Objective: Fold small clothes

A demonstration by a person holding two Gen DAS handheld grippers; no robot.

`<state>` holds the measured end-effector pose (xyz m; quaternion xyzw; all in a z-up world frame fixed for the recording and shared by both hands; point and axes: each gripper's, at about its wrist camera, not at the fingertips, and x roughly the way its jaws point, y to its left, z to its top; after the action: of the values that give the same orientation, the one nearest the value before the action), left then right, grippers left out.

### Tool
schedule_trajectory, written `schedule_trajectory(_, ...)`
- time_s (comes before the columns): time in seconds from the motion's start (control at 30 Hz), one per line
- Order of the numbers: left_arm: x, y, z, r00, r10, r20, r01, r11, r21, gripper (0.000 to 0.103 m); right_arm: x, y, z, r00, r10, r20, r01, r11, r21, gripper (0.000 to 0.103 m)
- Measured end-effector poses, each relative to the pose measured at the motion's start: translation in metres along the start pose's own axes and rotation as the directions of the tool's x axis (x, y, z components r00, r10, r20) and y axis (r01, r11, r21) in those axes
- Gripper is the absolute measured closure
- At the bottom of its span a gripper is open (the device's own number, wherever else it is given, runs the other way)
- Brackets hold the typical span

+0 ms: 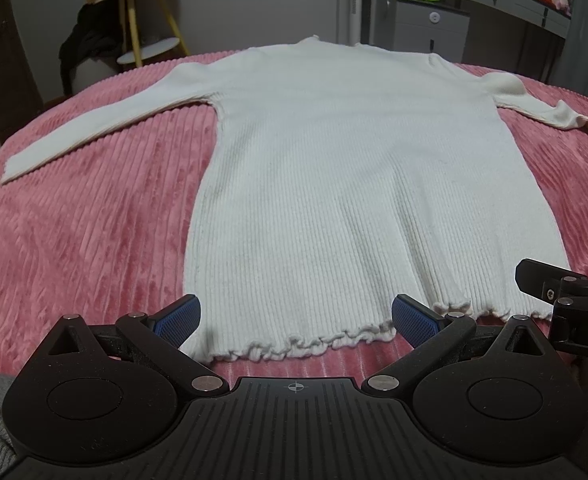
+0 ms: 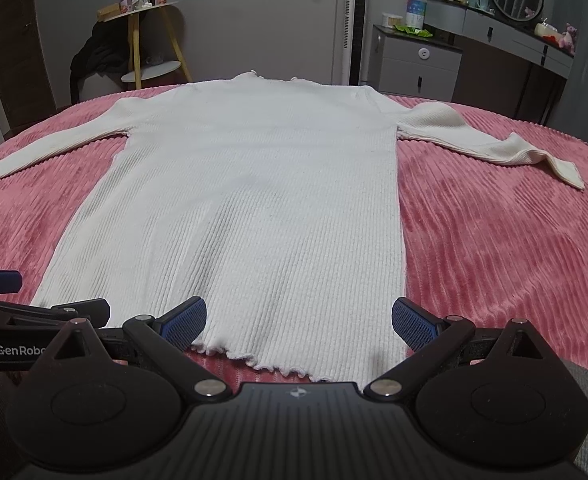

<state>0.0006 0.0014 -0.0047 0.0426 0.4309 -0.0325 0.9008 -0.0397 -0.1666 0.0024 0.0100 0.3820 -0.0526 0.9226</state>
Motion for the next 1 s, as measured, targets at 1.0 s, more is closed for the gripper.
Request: schedule_trajectory(1.0, 0.0006, 0.0009, 0.0004, 1.0, -0.003, -0.002, 0.003, 1.0, -0.002, 0.0, -0.0012, -0.0018, 0.0007, 1.0, 0.001, 0.008, -0.001, 1.0, 0.011, 0.004)
